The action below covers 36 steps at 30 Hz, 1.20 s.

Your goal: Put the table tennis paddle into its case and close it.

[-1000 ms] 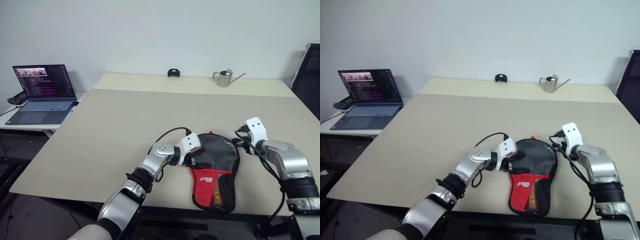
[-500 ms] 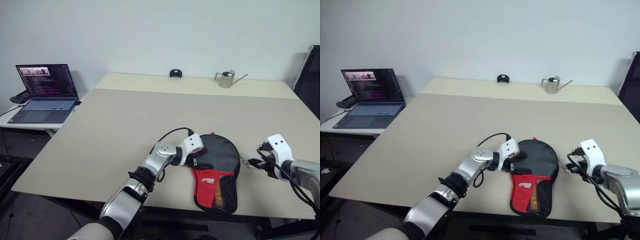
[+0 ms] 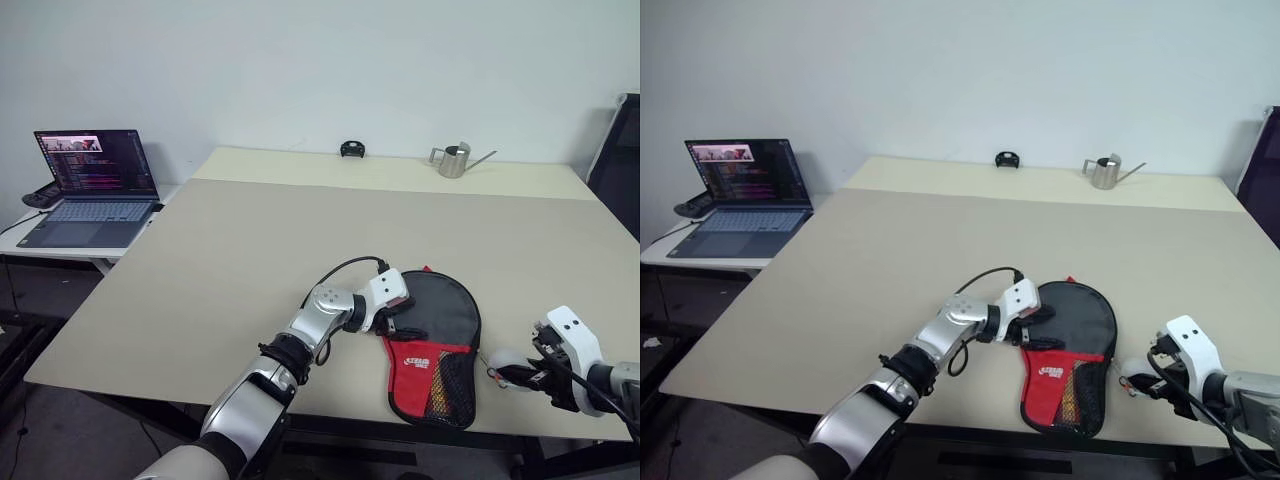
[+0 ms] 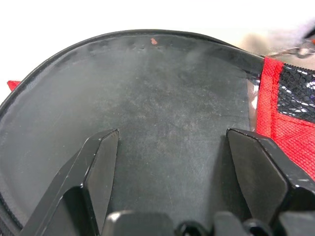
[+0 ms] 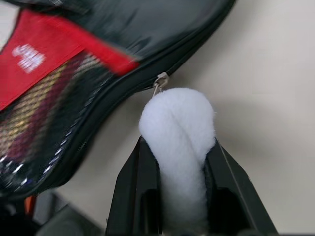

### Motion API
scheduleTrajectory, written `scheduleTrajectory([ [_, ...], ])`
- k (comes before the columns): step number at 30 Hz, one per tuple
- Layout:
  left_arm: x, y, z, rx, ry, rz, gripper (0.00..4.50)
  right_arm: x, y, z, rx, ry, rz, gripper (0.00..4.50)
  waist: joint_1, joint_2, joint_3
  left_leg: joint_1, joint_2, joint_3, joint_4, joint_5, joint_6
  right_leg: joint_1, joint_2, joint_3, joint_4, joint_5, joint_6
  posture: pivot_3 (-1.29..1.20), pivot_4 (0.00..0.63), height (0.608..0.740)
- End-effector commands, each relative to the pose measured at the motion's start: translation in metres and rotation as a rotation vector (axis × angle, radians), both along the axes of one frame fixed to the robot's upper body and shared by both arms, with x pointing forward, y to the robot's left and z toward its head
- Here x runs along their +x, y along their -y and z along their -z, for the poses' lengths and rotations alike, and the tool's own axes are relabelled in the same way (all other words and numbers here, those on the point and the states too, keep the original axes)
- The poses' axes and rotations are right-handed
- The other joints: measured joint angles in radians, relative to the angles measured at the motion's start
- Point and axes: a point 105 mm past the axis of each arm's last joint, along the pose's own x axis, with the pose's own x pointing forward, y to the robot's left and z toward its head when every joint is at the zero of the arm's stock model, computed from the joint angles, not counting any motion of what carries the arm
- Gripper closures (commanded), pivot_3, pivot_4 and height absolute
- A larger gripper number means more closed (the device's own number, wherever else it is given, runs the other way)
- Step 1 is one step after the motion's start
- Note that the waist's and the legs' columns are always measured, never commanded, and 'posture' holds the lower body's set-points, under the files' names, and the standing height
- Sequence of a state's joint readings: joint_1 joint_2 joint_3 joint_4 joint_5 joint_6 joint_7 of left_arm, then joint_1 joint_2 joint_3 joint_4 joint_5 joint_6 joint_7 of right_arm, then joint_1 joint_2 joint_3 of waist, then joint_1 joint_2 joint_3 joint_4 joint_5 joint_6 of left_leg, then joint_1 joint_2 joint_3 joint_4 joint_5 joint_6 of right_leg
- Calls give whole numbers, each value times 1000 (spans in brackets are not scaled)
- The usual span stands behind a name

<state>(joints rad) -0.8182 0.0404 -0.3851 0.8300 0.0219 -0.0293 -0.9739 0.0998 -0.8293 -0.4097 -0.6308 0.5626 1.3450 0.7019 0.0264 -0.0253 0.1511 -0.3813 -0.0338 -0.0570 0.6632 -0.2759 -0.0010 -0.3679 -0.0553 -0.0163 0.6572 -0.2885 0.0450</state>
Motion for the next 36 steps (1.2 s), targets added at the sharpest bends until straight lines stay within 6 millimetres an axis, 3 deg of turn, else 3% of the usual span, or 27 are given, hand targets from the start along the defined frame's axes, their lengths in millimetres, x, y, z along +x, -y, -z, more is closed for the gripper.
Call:
scheduleTrajectory([
  [1,-16,-23,61,226,-119,-14,710,-12,-6,-8,6,-11,-64,3954,1,0,0,0,0,0,0,0,0,0,0,0,0,0,0,0,150,740],
  [15,-17,-22,62,228,-120,-10,710,-62,-31,0,91,-169,-271,3954,1,-1,-1,1,1,-1,-1,-1,2,6,0,-2,-9,0,2,0,150,740],
  [24,-18,-20,62,230,-119,-4,710,-74,-63,9,178,-187,-369,3954,1,-3,-2,2,2,-3,-1,-2,2,10,1,-4,-13,1,3,0,150,740],
  [36,-18,-20,62,234,-114,-3,710,-87,-78,10,214,-209,-455,3954,1,-3,-2,2,2,-3,-1,-2,2,10,1,-4,-13,1,3,0,150,740],
])
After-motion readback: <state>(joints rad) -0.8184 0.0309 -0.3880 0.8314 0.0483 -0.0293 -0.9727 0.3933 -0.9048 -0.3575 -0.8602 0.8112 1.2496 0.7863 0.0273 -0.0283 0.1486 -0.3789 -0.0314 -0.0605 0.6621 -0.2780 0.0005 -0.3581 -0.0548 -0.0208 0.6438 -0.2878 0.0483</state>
